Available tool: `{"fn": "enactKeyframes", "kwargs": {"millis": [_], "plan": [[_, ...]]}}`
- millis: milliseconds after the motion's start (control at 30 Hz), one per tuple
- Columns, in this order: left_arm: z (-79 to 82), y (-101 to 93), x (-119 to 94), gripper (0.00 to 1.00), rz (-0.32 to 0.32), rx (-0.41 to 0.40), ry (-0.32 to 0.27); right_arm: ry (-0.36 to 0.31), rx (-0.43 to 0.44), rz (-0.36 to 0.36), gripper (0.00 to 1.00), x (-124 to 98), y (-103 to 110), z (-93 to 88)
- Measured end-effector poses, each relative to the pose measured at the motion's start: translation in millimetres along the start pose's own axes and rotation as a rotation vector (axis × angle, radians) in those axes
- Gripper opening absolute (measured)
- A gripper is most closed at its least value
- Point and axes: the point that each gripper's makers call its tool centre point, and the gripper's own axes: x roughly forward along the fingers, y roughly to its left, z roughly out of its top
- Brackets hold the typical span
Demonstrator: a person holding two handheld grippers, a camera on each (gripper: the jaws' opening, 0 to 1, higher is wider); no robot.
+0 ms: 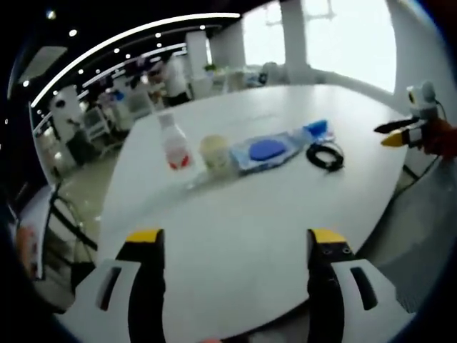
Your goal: Arrange the tabletop items into an orderly group along one side of the table until the central work area is clear of visible clutter.
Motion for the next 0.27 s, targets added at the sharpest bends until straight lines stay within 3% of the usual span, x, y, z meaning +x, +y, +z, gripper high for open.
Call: {"fn": "enactKeyframes", "kwargs": {"millis": [267], "plan": [[-2.2,3.9,-0.9,0.79,0.017,-0.012,0.008,-0.009,0.033,0.003,0.73,-0.6,0.5,-0.5]]}}
